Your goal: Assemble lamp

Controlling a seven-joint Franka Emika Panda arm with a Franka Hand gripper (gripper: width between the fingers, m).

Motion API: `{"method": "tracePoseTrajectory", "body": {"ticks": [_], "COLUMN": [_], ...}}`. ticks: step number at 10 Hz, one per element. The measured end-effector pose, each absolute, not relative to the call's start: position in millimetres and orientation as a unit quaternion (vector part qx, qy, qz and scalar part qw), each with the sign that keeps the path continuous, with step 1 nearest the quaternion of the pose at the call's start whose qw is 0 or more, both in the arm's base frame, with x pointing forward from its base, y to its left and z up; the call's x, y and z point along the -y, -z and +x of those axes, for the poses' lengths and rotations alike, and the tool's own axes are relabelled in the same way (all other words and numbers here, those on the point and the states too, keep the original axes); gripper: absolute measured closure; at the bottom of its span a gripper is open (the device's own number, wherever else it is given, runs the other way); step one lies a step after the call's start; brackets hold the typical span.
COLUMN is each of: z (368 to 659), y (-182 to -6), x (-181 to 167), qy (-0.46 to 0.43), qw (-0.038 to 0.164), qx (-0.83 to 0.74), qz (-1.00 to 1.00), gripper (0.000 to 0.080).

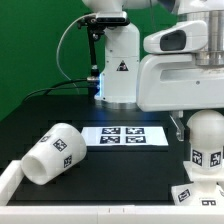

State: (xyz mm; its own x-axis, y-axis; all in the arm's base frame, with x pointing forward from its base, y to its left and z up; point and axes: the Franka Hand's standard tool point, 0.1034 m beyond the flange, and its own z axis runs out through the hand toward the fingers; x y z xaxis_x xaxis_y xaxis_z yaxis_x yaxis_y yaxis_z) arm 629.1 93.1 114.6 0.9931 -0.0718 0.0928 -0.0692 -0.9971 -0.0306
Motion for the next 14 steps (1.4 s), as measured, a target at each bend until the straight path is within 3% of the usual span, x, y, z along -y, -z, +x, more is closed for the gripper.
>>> {"method": "tracePoseTrajectory", "body": {"ticks": [6,11,14], "z": [625.2,623.3,621.0], "y": [-113.9,-113.3,-112.4], "x": [-87.5,-87.7,-89.7], "qy": [0.017,0.005,-0.015], "qw": [0.034,0.038,0.06], "qx": [-0.405,-0.551,-0.74], "qz": [-0.913,-0.834,-0.67], "gripper": [0.0228,0.0226,0.0226]}}
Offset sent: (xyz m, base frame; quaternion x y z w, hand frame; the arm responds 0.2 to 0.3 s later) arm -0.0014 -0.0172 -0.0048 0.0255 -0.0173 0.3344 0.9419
